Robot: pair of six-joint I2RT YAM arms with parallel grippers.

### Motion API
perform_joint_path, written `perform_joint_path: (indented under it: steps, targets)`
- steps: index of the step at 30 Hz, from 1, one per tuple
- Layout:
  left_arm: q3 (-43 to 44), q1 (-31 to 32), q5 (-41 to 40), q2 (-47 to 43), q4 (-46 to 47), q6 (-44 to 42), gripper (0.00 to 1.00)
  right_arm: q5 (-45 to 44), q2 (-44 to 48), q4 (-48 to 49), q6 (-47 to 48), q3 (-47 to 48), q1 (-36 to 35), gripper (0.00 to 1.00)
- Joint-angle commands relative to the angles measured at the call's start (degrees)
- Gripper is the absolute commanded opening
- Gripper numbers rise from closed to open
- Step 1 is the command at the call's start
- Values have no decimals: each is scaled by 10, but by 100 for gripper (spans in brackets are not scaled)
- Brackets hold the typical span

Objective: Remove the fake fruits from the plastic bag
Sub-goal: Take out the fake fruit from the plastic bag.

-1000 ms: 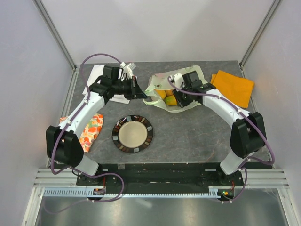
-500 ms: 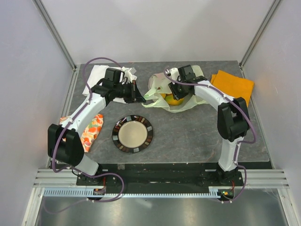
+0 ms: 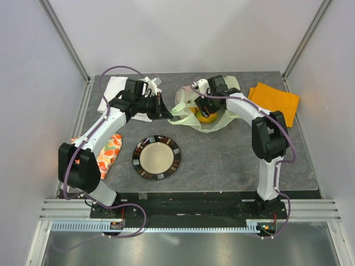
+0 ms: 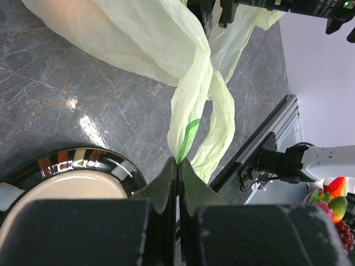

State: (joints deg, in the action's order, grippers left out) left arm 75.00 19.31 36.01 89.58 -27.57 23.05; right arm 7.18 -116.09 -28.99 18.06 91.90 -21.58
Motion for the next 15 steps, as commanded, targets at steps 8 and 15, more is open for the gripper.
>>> perform_joint_path:
  steps: [8, 15]
  targets:
    - [45, -2, 20, 27, 23, -15, 2, -38, -99, -5, -124, 170, 0, 98]
    - [53, -1, 22, 34, 25, -14, 2, -40, -149, -5, -151, 209, -2, 98]
